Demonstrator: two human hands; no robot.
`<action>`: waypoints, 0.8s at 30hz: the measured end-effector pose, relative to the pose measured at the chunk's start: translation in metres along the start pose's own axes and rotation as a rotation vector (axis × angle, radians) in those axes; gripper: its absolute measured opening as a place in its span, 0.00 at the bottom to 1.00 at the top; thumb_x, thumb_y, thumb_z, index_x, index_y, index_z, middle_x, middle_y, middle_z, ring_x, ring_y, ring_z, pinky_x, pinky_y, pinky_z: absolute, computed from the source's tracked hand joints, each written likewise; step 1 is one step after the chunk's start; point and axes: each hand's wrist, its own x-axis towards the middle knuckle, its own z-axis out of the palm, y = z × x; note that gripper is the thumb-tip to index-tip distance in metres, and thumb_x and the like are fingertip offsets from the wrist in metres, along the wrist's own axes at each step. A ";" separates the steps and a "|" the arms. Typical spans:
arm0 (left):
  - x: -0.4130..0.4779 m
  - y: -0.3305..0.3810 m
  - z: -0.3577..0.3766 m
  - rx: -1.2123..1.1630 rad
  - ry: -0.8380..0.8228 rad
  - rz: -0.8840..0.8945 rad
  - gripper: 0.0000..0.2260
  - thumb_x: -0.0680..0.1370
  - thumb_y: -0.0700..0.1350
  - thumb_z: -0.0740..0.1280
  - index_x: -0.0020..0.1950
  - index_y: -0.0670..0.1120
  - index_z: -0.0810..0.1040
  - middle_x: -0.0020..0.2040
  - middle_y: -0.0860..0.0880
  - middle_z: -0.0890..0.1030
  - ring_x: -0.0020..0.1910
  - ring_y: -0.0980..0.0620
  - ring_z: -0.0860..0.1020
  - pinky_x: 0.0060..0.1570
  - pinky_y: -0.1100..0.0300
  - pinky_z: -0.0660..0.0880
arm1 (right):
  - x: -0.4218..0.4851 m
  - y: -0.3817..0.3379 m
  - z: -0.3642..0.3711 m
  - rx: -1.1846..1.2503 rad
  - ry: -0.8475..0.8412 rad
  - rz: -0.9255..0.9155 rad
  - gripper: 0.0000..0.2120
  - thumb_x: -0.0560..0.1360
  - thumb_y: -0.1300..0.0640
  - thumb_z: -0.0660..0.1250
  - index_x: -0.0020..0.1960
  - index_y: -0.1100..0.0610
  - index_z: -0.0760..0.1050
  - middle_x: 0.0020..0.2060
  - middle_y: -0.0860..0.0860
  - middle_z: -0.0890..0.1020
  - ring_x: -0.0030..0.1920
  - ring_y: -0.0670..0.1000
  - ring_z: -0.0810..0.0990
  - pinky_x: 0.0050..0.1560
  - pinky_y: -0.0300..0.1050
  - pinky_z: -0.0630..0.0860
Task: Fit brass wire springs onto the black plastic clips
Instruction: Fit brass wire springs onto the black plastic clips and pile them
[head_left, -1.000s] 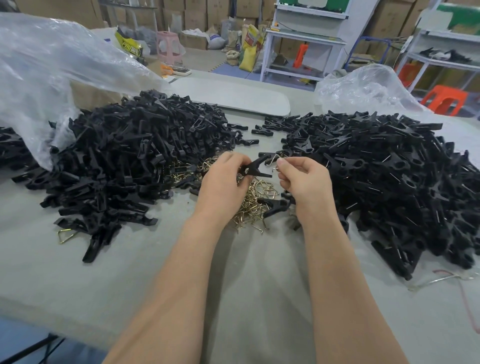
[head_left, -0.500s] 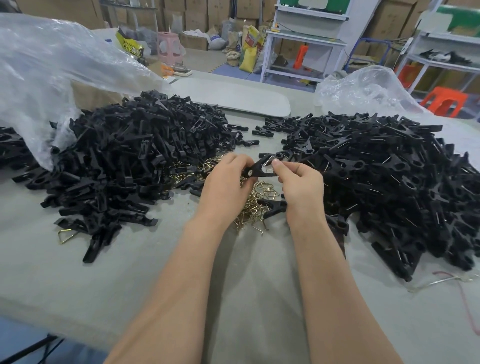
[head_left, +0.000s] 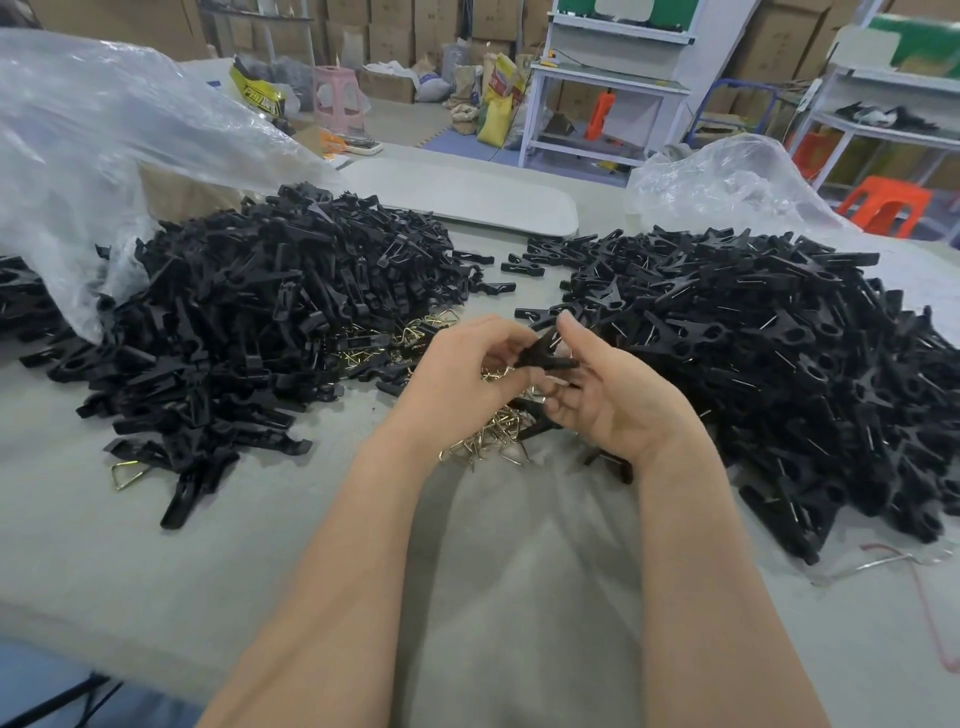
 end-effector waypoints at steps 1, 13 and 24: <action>0.000 0.002 -0.001 -0.034 -0.001 0.005 0.11 0.72 0.38 0.73 0.53 0.44 0.81 0.43 0.55 0.78 0.45 0.55 0.78 0.52 0.65 0.75 | -0.001 0.001 0.000 -0.002 -0.060 0.012 0.22 0.57 0.40 0.72 0.42 0.54 0.80 0.36 0.52 0.81 0.34 0.49 0.79 0.35 0.40 0.77; 0.000 0.010 -0.005 -0.062 -0.003 0.076 0.11 0.70 0.42 0.75 0.52 0.47 0.81 0.53 0.55 0.76 0.55 0.60 0.73 0.58 0.70 0.66 | 0.008 0.010 0.006 -0.048 -0.218 -0.116 0.21 0.66 0.39 0.67 0.42 0.58 0.77 0.27 0.50 0.79 0.25 0.46 0.80 0.27 0.36 0.77; 0.001 0.002 -0.009 -0.241 -0.105 -0.050 0.12 0.71 0.46 0.74 0.53 0.50 0.80 0.51 0.52 0.82 0.54 0.56 0.79 0.60 0.54 0.73 | 0.006 0.011 0.007 -0.048 -0.286 -0.064 0.27 0.64 0.33 0.64 0.44 0.57 0.83 0.31 0.54 0.83 0.30 0.48 0.83 0.29 0.37 0.78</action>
